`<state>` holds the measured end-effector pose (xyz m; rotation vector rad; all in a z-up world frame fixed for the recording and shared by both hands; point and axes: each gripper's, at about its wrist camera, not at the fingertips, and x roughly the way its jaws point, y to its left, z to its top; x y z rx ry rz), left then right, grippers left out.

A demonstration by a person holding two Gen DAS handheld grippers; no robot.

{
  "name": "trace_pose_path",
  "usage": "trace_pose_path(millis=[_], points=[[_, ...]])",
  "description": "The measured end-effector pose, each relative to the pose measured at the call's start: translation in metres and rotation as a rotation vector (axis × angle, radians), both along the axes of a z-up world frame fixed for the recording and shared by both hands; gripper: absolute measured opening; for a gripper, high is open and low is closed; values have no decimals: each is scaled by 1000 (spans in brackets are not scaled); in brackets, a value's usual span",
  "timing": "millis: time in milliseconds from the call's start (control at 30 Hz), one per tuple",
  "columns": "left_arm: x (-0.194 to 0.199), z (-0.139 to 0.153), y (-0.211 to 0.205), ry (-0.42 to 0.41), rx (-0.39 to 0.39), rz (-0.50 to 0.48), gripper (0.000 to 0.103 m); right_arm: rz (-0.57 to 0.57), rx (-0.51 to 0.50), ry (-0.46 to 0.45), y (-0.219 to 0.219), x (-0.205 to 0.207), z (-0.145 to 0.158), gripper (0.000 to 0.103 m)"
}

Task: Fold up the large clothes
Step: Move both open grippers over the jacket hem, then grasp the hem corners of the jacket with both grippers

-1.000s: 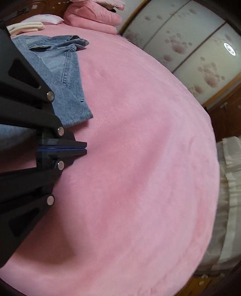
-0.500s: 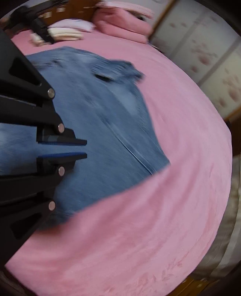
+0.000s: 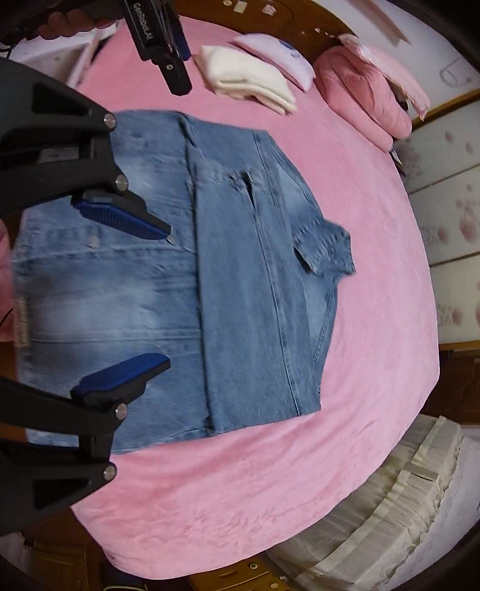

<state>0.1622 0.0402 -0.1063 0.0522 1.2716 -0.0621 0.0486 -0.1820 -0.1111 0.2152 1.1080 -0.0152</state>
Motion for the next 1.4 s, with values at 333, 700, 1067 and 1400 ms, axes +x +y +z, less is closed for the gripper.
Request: trace_pose_path(millis=[333,700,1067,1400], points=[[-52,39,1,-5,-57,14,85,-50,19,-15,0,-52,31,68],[-92,44,23,-1,-51,-16,85,52,38,13,-24,-86,22,68],[-116,-41,140,179,63,124,85,-28,73,135,-112,-128,-66,68],[-130,-118,188,329,-118,230,85,-219,228,280,-171,-135,-153,68]])
